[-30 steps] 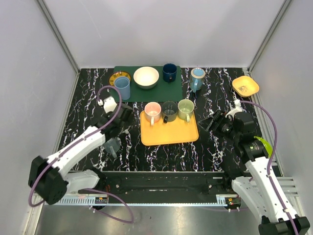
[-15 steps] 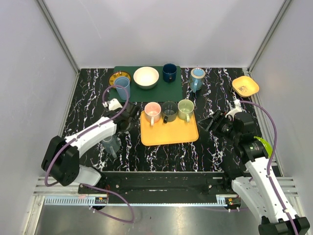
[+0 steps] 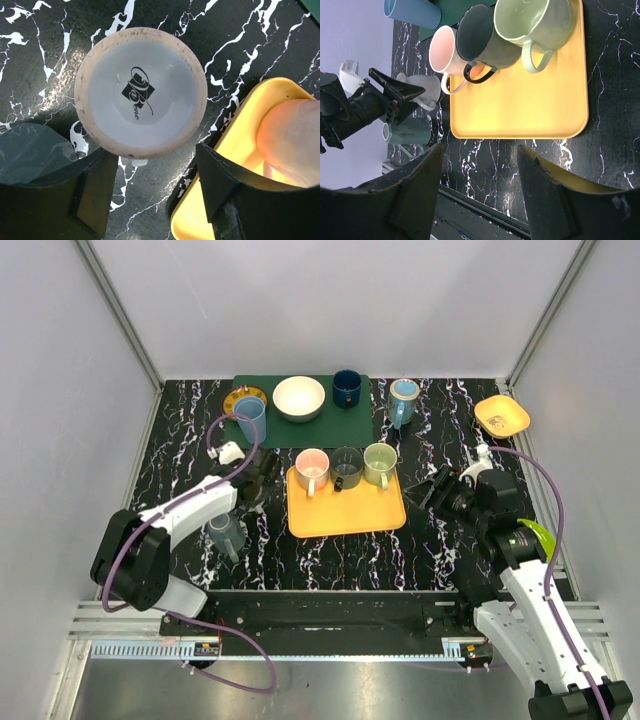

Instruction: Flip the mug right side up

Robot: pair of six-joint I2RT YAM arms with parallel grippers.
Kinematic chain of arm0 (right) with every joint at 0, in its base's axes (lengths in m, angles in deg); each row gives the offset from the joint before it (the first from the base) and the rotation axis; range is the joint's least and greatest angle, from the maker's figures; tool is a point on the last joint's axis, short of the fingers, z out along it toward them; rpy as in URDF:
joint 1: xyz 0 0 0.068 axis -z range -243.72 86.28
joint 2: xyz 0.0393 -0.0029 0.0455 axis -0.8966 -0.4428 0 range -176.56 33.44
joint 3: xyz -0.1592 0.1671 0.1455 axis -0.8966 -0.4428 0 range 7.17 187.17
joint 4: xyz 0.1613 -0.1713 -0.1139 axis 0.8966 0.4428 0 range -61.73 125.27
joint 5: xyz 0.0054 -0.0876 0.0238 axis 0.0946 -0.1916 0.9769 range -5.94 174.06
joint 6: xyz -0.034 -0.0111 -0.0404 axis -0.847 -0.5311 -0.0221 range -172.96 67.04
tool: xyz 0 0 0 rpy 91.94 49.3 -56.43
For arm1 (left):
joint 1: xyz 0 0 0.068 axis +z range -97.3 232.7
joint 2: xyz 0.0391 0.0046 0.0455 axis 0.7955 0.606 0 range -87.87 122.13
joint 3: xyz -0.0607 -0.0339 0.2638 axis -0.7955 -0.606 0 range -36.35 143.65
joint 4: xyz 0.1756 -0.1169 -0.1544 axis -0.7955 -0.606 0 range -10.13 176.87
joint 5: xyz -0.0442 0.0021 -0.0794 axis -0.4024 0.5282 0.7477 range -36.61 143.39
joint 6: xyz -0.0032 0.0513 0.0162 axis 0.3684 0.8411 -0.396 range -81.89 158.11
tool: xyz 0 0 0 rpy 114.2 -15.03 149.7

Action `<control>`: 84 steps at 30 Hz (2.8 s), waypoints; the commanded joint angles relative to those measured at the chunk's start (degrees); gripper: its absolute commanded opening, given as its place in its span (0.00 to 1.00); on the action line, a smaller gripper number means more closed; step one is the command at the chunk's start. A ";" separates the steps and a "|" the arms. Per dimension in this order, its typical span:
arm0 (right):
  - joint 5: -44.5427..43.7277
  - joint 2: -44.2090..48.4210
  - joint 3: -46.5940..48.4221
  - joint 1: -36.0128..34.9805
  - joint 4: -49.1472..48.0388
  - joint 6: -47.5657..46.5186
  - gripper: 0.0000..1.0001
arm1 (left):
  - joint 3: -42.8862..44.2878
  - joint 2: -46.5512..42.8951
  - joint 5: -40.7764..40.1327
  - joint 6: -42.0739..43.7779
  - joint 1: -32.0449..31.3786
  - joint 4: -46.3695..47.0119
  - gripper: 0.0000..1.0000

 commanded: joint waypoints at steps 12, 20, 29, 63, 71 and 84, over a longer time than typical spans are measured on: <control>0.40 -0.79 -0.43 -0.36 -2.47 -0.49 0.67 | -2.13 2.36 3.89 4.16 2.60 5.75 0.23; 0.49 -1.23 -0.87 -0.36 -2.82 -0.05 0.67 | -2.75 1.66 4.68 5.04 3.22 6.19 0.03; 0.57 -0.79 -1.39 -0.27 -3.00 0.39 0.66 | -1.96 2.10 4.95 4.95 4.10 5.57 0.42; 19.88 1.06 -1.13 -0.36 -16.59 10.28 0.66 | -7.48 -35.56 21.18 14.01 -1.00 19.93 0.00; 33.35 -1.31 -5.27 -1.59 -50.80 35.54 0.70 | -20.14 -48.26 39.91 3.29 -2.22 51.51 0.00; 32.39 -14.05 8.97 -18.55 -40.80 23.16 0.69 | -16.73 -37.46 45.03 -1.12 -11.80 74.92 0.00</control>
